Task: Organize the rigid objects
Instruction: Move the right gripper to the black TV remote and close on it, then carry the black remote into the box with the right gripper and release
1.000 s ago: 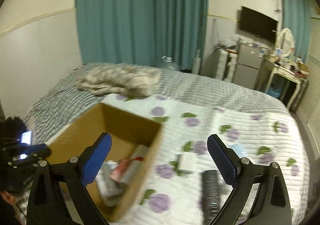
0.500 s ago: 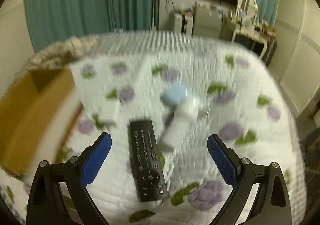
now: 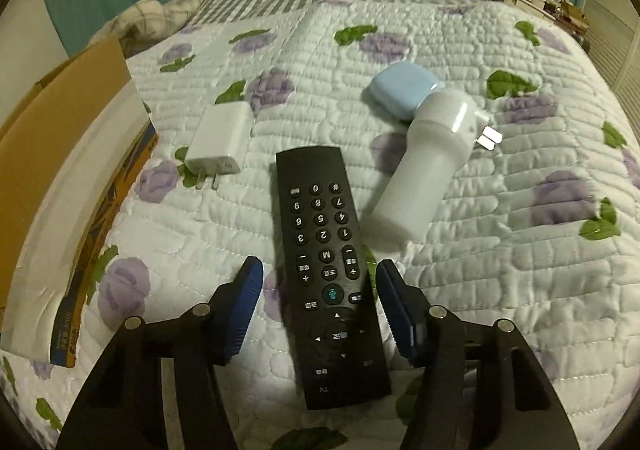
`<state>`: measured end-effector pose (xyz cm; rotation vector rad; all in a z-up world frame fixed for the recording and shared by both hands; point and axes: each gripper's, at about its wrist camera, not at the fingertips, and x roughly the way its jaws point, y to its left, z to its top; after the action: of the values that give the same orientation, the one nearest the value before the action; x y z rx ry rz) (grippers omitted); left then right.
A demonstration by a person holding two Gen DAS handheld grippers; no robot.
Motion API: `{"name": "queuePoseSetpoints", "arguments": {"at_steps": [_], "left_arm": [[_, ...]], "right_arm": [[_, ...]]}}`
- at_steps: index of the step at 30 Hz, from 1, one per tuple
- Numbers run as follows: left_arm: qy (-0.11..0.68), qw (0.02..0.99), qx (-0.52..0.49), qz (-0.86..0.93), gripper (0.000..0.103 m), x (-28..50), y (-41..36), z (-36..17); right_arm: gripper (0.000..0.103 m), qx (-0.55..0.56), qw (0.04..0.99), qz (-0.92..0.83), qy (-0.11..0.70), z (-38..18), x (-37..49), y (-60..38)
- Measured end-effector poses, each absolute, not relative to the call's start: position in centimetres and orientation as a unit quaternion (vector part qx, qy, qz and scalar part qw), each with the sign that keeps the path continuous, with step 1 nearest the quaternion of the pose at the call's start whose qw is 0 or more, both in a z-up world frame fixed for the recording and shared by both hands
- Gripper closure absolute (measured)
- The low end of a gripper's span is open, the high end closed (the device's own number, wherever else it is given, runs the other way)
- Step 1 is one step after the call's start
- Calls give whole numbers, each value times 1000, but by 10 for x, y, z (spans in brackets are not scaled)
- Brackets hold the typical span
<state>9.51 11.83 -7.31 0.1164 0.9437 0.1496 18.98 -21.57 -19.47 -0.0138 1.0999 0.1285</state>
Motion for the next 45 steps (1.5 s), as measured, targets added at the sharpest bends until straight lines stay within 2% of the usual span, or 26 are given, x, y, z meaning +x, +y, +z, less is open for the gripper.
{"name": "queuePoseSetpoints", "arguments": {"at_steps": [5,7,23,24,25,31,38,45], "left_arm": [[454,886,59,72,95,95,117,-72],[454,886,59,72,95,95,117,-72],[455,886,59,69,95,95,118,-71],[456,885,59,69,95,95,118,-71],[456,885,59,68,95,95,119,-71],[457,885,60,68,95,95,120,-72],[456,886,60,66,95,96,120,-73],[455,887,55,63,95,95,122,-72]], "right_arm": [[49,-6,844,55,533,-203,196,-215],[61,-9,844,54,534,-204,198,-214],[68,-22,879,71,471,-164,177,-206],[69,-20,881,72,467,-159,175,-207],[76,-17,885,75,459,-151,173,-207],[84,-33,889,83,449,-129,173,-199],[84,-31,896,100,431,-111,166,-189],[84,-50,918,137,368,-49,163,-158]]}}
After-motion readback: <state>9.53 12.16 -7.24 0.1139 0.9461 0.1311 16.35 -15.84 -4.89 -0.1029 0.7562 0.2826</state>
